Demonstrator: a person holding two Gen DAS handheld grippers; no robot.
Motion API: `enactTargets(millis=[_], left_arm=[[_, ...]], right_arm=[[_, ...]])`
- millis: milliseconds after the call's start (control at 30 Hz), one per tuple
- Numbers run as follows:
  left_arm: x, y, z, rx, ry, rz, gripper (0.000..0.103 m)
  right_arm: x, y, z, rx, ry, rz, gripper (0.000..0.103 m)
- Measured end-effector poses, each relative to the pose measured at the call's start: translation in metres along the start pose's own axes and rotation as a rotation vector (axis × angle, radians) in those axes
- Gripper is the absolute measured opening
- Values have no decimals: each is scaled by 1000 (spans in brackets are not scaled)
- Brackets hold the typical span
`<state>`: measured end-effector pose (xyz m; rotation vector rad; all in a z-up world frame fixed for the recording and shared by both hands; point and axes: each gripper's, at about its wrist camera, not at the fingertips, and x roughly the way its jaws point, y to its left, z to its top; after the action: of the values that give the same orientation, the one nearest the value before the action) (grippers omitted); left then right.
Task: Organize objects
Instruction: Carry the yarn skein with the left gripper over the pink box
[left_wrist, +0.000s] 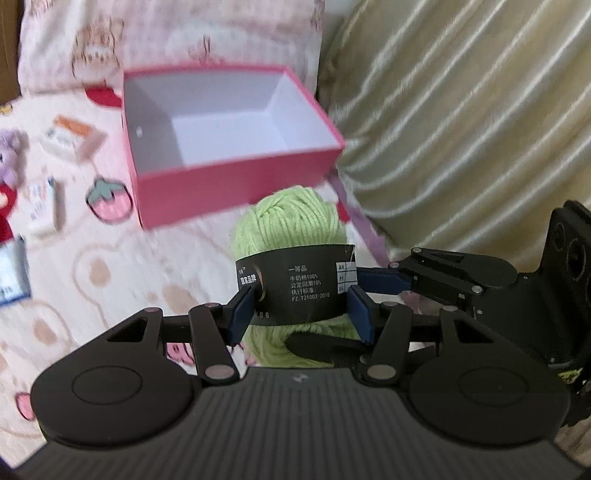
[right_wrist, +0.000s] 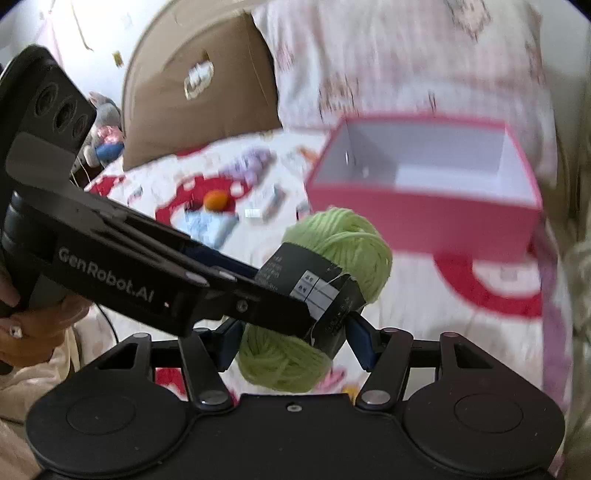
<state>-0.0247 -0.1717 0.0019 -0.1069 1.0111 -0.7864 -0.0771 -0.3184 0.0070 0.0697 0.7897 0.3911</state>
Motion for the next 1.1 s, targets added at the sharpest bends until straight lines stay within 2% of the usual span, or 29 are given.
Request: enactTargets(millis=[200, 500, 667, 867, 1100], left_arm=[[-13, -8, 33, 6, -47, 16, 54], [-5, -26, 83, 6, -111, 56, 54], [9, -30, 115, -21, -123, 59, 54], [41, -22, 153, -78, -104, 53, 54], [99, -10, 187, -114, -65, 99, 55]], right_arm=[[-15, -12, 26, -2, -124, 17, 65], [-19, -49, 71, -67, -145, 18, 64], [-14, -84, 97, -77, -176, 75, 64], [7, -117, 125, -80, -135, 54, 64], [51, -156, 142, -44, -69, -13, 62]])
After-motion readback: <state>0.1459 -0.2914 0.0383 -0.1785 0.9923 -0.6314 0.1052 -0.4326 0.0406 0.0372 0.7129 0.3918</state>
